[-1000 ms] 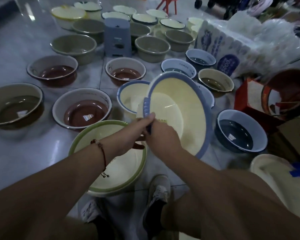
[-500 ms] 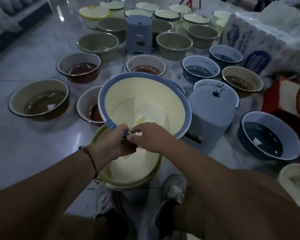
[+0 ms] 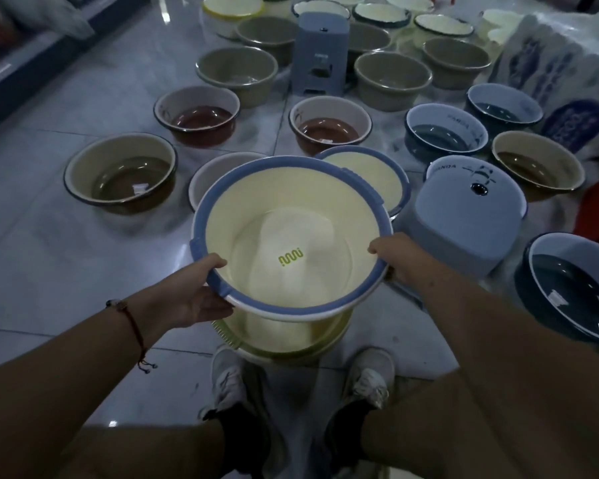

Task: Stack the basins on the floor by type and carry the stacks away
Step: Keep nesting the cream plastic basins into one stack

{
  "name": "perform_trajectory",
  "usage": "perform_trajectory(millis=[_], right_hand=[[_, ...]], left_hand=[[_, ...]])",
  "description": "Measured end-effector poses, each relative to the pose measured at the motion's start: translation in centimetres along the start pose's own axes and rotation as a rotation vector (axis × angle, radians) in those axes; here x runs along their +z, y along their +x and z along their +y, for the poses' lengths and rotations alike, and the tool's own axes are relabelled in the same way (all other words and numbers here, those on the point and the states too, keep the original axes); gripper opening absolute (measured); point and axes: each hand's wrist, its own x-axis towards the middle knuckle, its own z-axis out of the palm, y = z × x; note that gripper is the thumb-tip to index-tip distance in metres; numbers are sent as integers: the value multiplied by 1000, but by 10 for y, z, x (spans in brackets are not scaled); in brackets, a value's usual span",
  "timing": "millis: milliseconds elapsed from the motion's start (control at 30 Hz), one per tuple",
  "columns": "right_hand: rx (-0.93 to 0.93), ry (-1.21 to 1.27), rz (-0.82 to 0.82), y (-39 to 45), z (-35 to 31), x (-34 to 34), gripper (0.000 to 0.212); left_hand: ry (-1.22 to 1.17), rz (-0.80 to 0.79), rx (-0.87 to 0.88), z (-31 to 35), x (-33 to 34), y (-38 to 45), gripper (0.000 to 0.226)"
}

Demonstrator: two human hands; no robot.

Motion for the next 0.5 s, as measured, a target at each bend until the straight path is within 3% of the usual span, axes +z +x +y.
perform_trajectory(millis=[67, 233, 500], right_hand=[[-32, 59, -62, 9, 7, 16, 22], [-47, 57, -197, 15, 26, 48, 31], [-49, -153, -76, 44, 51, 80, 39]], left_hand=[[10, 28, 1, -3, -12, 6, 51], [18, 103, -11, -15, -33, 21, 37], [137, 100, -9, -33, -39, 48, 28]])
